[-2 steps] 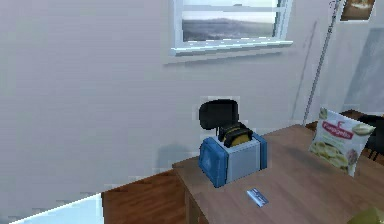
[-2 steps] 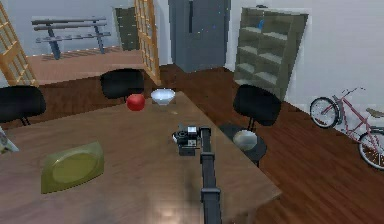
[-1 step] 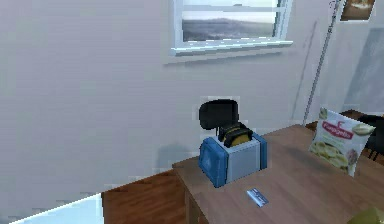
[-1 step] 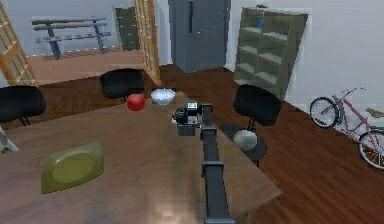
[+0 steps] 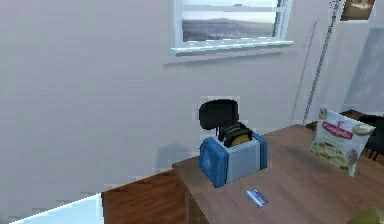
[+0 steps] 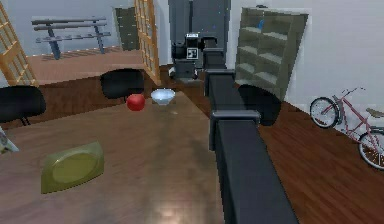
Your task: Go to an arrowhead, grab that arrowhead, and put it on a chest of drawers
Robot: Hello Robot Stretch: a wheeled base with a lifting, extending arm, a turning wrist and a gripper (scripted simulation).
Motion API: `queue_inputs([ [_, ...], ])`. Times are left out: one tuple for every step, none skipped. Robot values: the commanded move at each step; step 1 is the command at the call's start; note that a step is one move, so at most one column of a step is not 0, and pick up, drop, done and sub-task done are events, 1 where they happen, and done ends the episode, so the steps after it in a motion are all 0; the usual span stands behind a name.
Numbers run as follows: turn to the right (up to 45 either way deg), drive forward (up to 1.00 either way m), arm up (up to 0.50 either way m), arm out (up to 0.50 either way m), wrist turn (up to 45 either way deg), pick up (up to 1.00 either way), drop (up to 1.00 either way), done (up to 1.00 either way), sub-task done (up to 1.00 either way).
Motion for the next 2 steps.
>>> queue_inputs([
  [0.0, 0.0, 0.0, 0.0, -45.0, 0.0, 0.0, 0.0, 0.0],
  [0.0, 0.0, 0.0, 0.0, -45.0, 0.0, 0.0, 0.0, 0.0],
])
